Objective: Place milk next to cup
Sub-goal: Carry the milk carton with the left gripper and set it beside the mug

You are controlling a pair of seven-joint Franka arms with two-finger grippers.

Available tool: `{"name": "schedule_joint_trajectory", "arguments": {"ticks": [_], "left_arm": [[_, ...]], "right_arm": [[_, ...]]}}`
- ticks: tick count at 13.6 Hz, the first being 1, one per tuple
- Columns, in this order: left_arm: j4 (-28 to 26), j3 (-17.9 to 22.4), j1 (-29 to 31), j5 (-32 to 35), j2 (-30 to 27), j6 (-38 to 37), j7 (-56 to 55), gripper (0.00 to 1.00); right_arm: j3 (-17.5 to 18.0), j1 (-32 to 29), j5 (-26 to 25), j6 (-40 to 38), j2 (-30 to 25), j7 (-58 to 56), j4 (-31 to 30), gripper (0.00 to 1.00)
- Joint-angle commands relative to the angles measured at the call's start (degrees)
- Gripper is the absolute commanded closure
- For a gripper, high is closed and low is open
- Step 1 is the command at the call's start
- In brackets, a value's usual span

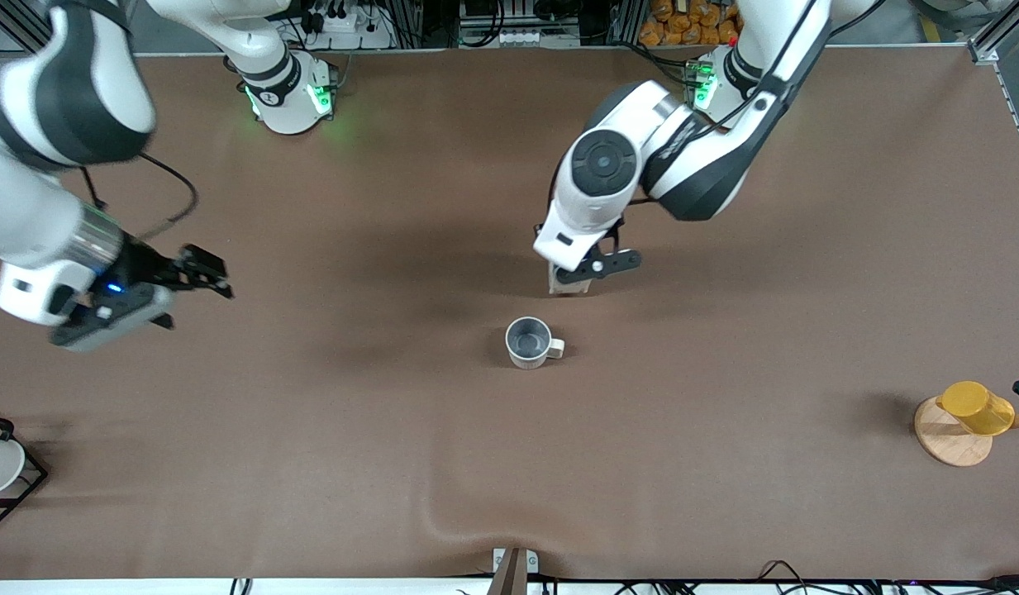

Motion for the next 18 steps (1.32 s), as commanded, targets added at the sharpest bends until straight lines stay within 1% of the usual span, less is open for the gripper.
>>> {"name": "schedule_joint_trajectory", "arguments": {"ticks": [1,4,5,7,8,12,14,16,17,18], "left_arm": [[6.5,0.5,-1.9,2.1,5.0,0.4,-2.8,0.64],[7.5,0.6,-3.0,2.1,6.8,3.0,-2.4,0.64],[7.6,0.6,-3.0,2.1,7.2,3.3,-2.4,0.64],[7.9,0.6,-3.0,2.1,7.3,3.5,-2.0,0.63],[9.3,0.6,-3.1,2.1,8.1,3.5,-2.0,0.62],[11.2,0.7,-4.1,2.2,10.1,3.5,-1.9,0.61],[11.0,0.8,-4.0,2.6,10.4,3.8,-1.9,0.60],[11.1,0.9,-4.1,2.6,11.1,3.9,-1.9,0.56],[11.1,1.1,-4.4,2.6,11.3,4.8,-1.9,0.56],[11.1,1.5,-4.4,2.6,11.4,5.3,-1.9,0.50]], "right_arm": [[-2.4,0.6,-1.4,-6.3,-4.8,8.6,-1.4,0.00],[-2.5,0.3,-6.5,-13.1,-8.6,15.9,0.0,0.00],[-2.6,0.2,-7.4,-14.7,-9.1,17.6,0.7,0.00],[-4.2,0.1,-7.6,-17.9,-9.1,20.9,3.1,0.00],[-4.4,0.0,-7.6,-19.3,-9.1,21.6,4.3,0.00],[-4.4,-0.1,-7.7,-20.1,-9.1,22.9,6.0,0.00],[-4.3,-0.4,-8.0,-20.1,-8.9,22.3,7.1,0.00],[-4.2,-1.9,-8.1,-21.1,-8.6,22.7,6.9,0.00],[-3.9,-1.4,-8.7,-21.1,-8.5,23.2,7.3,0.00],[-3.9,-1.4,-8.8,-21.1,-8.5,23.3,7.2,0.00]]}}
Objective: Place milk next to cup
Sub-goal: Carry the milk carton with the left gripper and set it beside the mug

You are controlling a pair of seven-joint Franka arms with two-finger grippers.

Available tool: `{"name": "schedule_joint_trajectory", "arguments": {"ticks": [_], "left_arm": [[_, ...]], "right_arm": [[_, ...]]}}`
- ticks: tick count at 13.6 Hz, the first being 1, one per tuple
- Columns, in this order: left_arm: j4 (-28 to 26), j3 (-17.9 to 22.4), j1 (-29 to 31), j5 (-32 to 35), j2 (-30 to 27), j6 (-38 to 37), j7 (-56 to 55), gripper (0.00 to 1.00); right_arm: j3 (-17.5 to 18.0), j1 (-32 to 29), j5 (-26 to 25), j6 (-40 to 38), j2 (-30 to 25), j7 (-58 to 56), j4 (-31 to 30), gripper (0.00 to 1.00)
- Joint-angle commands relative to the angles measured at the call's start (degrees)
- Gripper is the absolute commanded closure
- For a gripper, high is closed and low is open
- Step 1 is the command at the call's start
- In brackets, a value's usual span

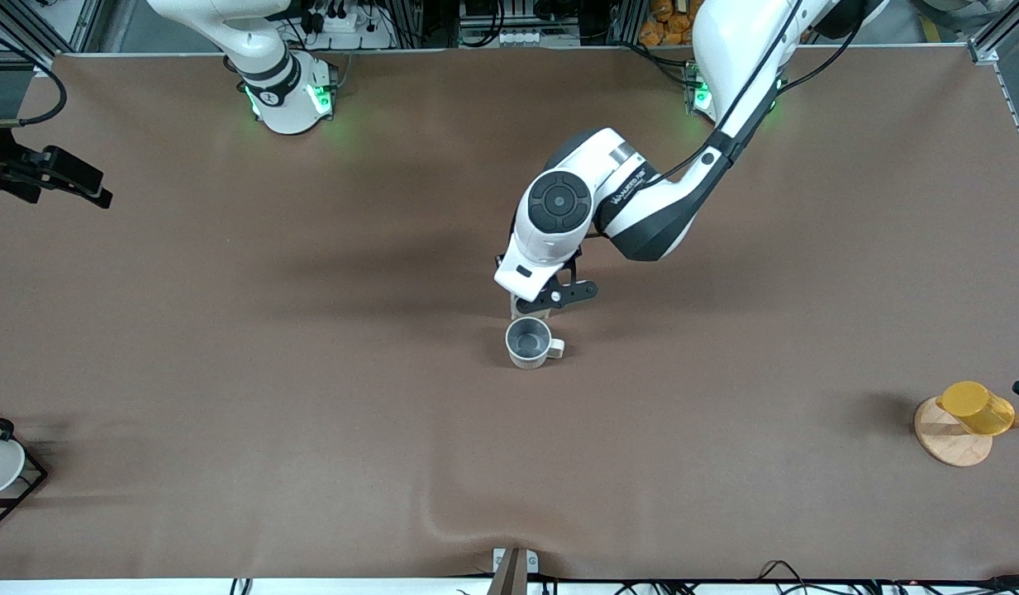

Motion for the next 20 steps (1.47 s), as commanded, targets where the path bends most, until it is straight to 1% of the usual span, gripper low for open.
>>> {"name": "schedule_joint_trajectory", "arguments": {"ticks": [1,2,4,7,10,11,12,14,16,18,20], "left_arm": [[1.5,1.3,-1.1,1.5,1.8,1.4,-0.6,0.26],[1.5,1.4,-1.1,1.5,1.8,1.4,-0.6,0.00],[1.8,1.4,-1.0,1.5,0.8,1.4,-0.6,0.00],[2.4,1.2,-0.3,1.4,-2.3,1.1,-0.5,0.00],[2.3,1.3,1.1,1.4,-7.8,-0.1,0.1,0.00],[2.3,1.1,2.4,1.4,-8.9,-1.2,0.2,0.00],[2.2,1.3,3.8,1.5,-11.4,-2.8,0.8,0.00],[1.6,1.4,9.3,1.7,-17.2,-5.5,4.5,0.00],[1.6,1.2,16.2,1.2,-21.1,-10.4,11.7,0.00],[1.6,1.1,22.9,1.2,-23.5,-13.3,19.2,0.00],[0.6,1.0,27.7,1.0,-25.3,-15.5,25.1,0.00]], "right_arm": [[0.7,-1.4,-0.6,-1.2,0.7,1.3,1.6,0.00],[0.6,-1.5,-0.6,-1.2,0.7,1.2,1.6,0.00],[0.6,-1.5,-0.7,-1.2,0.7,1.2,1.6,0.00],[0.5,-1.5,-0.7,-2.2,0.6,0.8,1.5,0.00],[0.6,-1.5,-0.7,-4.0,0.4,0.8,1.4,0.00],[0.6,-1.4,-0.6,-4.1,0.3,1.2,1.2,0.00],[0.5,-1.5,-0.6,-4.1,0.3,1.3,1.2,0.00],[0.5,-2.4,-0.6,-4.0,0.2,1.2,1.2,0.00],[0.4,-2.7,-0.6,-4.5,0.1,0.8,1.1,0.00],[0.4,-3.1,-0.6,-4.9,0.1,0.8,1.0,0.00],[0.5,-3.1,-0.6,-5.2,0.1,0.8,1.0,0.00]]}}
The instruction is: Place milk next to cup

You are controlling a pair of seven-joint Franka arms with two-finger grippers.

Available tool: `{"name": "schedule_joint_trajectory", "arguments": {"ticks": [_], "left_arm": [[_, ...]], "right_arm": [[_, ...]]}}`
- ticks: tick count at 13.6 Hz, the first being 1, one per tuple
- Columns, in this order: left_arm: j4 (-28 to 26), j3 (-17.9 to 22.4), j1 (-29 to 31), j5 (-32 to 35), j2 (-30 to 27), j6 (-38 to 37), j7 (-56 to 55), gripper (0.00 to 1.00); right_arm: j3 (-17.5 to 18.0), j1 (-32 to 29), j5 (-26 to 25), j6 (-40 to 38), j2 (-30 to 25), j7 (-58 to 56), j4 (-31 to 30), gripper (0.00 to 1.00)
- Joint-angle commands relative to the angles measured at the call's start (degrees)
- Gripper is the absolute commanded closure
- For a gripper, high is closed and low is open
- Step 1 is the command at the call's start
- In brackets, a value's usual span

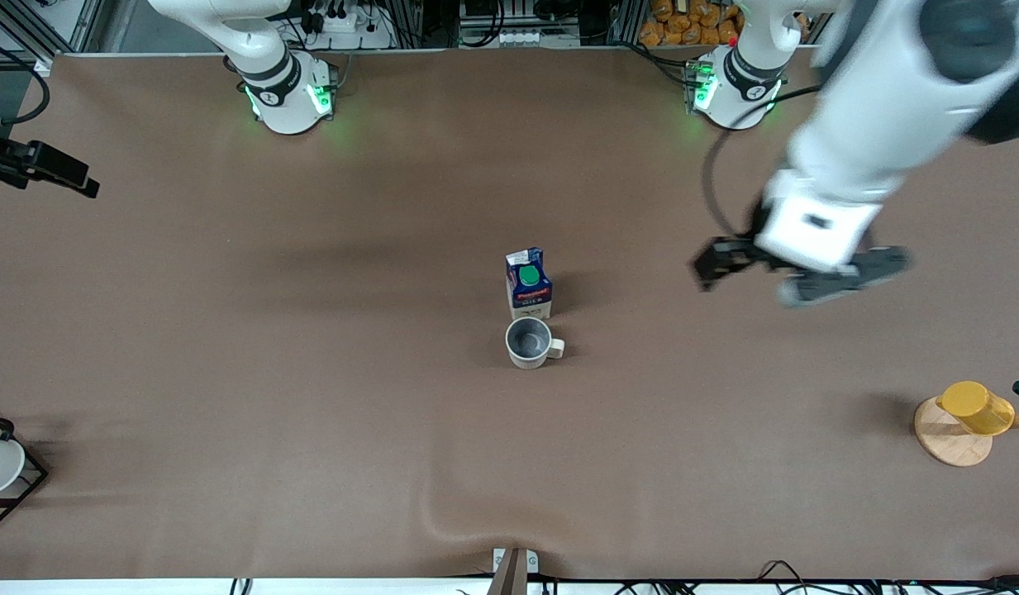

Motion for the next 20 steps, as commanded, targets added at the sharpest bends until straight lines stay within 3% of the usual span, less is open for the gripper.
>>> {"name": "schedule_joint_trajectory", "arguments": {"ticks": [1,4,6,7,10,13,16,20], "left_arm": [[-3.0,-0.8,4.8,-0.1,-3.1,-1.8,5.8,0.00],[-3.2,-0.3,6.3,-0.1,-4.4,-3.4,8.5,0.00],[-7.0,1.4,6.3,-0.2,-7.7,-3.4,13.2,0.00],[-8.7,5.0,5.4,-1.1,-9.8,-3.5,16.5,0.00],[-15.3,14.5,1.7,-3.2,-14.9,-3.0,27.8,0.00],[-26.9,15.1,1.6,-3.3,-22.0,3.9,29.7,0.00],[-24.7,15.2,0.0,-3.2,-21.2,3.4,29.7,0.00],[-18.1,19.0,-4.5,-3.5,-17.5,-3.0,29.8,0.00]], "right_arm": [[0.6,-1.4,-0.5,-1.9,0.0,0.1,0.8,0.00],[0.7,-3.1,-0.5,-2.4,0.0,0.0,0.8,0.00],[0.8,-3.0,-0.4,-2.4,0.1,0.0,0.8,0.00],[0.9,-2.8,-0.4,-2.3,0.1,0.0,0.8,0.00],[1.1,-2.4,-0.4,-2.0,0.3,0.0,0.9,0.00],[1.1,-2.4,-0.4,-2.0,0.3,0.0,0.9,0.00],[1.1,-2.4,-0.4,-2.0,0.6,0.0,0.9,0.00],[1.1,-2.4,-0.4,-2.0,0.6,0.0,1.0,0.00]]}}
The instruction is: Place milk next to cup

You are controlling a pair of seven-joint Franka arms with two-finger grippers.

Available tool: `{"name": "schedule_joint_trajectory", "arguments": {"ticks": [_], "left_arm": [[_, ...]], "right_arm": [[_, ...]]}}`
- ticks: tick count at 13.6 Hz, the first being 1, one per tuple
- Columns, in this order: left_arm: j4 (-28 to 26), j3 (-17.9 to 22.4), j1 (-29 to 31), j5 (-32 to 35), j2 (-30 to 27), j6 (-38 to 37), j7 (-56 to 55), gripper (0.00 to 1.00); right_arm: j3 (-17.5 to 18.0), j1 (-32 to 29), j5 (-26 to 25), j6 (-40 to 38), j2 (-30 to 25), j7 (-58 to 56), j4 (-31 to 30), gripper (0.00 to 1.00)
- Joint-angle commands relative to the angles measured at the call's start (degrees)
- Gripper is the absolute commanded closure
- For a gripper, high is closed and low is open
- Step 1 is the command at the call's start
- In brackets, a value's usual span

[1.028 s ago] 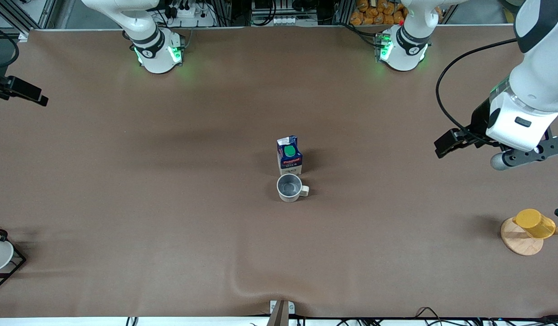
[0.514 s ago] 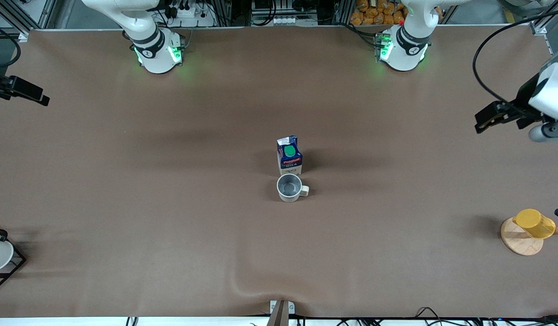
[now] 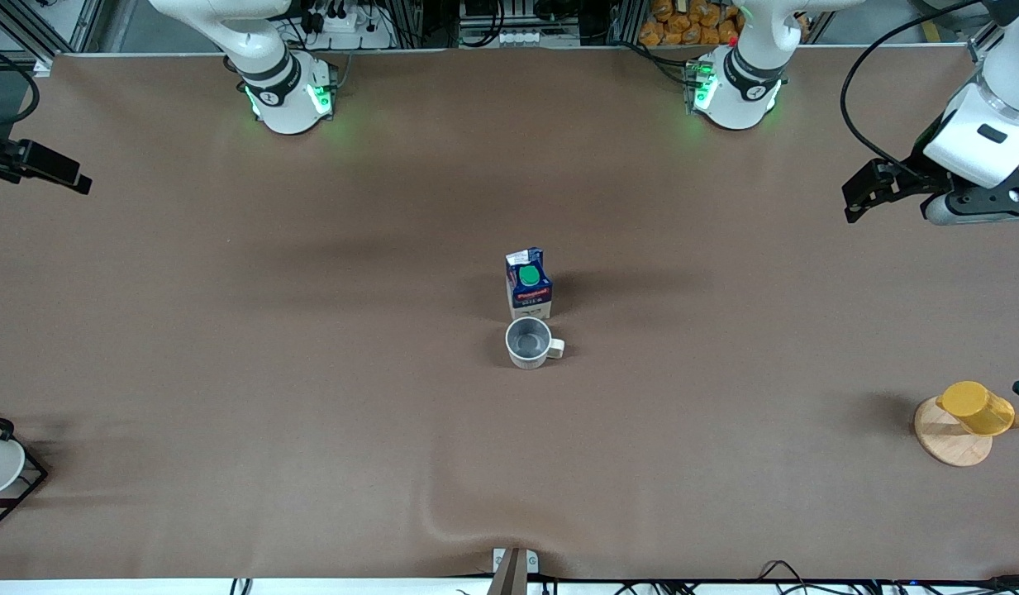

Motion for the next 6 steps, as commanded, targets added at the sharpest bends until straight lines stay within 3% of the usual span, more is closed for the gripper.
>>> {"name": "schedule_joint_trajectory", "arguments": {"ticks": [1,6], "left_arm": [[5.6,3.0,-2.8,-0.8,3.3,-4.1,0.6,0.00],[5.7,4.8,-3.5,-1.0,3.7,-4.2,3.2,0.00]], "right_arm": [[0.4,-0.2,-0.4,-0.5,0.4,0.0,1.0,0.00],[0.4,-0.3,-0.4,-0.5,0.4,0.0,1.1,0.00]]}}
